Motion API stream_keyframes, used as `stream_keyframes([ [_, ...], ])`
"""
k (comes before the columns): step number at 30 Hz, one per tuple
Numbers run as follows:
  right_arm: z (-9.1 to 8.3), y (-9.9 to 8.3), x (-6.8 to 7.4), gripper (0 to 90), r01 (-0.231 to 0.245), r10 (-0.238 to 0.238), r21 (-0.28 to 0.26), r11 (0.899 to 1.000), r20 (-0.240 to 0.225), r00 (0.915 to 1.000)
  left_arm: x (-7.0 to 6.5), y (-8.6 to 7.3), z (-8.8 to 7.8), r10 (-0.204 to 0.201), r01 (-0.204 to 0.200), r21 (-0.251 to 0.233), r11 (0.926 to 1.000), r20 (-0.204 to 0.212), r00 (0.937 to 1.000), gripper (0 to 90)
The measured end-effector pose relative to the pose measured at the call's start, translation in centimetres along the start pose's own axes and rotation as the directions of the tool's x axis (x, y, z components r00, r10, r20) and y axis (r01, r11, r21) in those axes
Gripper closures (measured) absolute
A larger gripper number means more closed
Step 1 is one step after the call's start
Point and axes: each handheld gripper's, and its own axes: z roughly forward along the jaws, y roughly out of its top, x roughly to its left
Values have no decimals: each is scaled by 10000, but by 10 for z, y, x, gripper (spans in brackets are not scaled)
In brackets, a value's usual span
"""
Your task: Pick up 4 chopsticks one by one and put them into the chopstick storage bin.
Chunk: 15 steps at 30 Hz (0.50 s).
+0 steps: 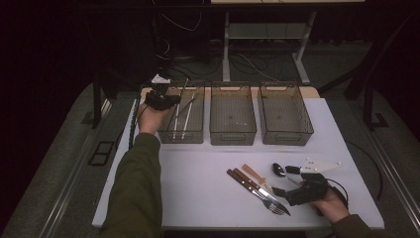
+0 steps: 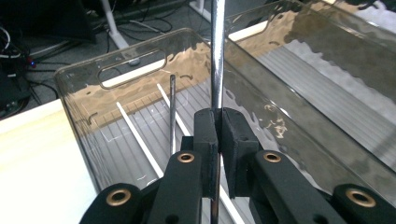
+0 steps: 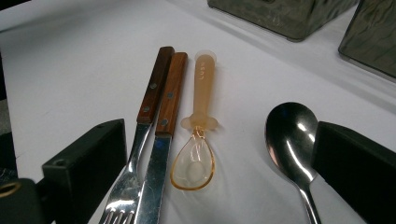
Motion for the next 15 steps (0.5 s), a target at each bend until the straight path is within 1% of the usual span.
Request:
stream_keyframes([
  [5, 0, 0, -1, 38, -8, 8, -8, 10000, -4, 10000, 1, -3, 14, -265, 268, 156, 9995, -194, 9995, 842],
  [6, 0, 0, -1, 38, -2, 2, -4, 10000, -15, 10000, 1, -4, 16, -213, 222, 266, 9994, -328, 9992, 836],
  [7, -1, 0, -1, 38, -2, 2, -5, 10000, -22, 10000, 1, -5, 17, -292, 305, 273, 9992, -468, 9985, 820],
  [8, -1, 0, -1, 39, -17, 17, 2, 10000, -36, 10000, 1, -6, 18, -350, 364, 305, 9989, -474, 9983, 759],
  [9, -1, 0, -1, 39, -17, 17, -5, 10000, -35, 10000, 1, -7, 18, -301, 315, 289, 9991, -489, 9984, 732],
  [10, -1, 0, -1, 38, -52, 51, -18, 10000, -38, 10000, 0, -7, 18, -214, 228, 297, 9993, -487, 9986, 710],
  [15, 0, 0, 0, 39, 18, -18, -15, 10000, -49, 10000, -6, -6, 11, -58, 56, -89, 9999, -168, 9998, 630],
])
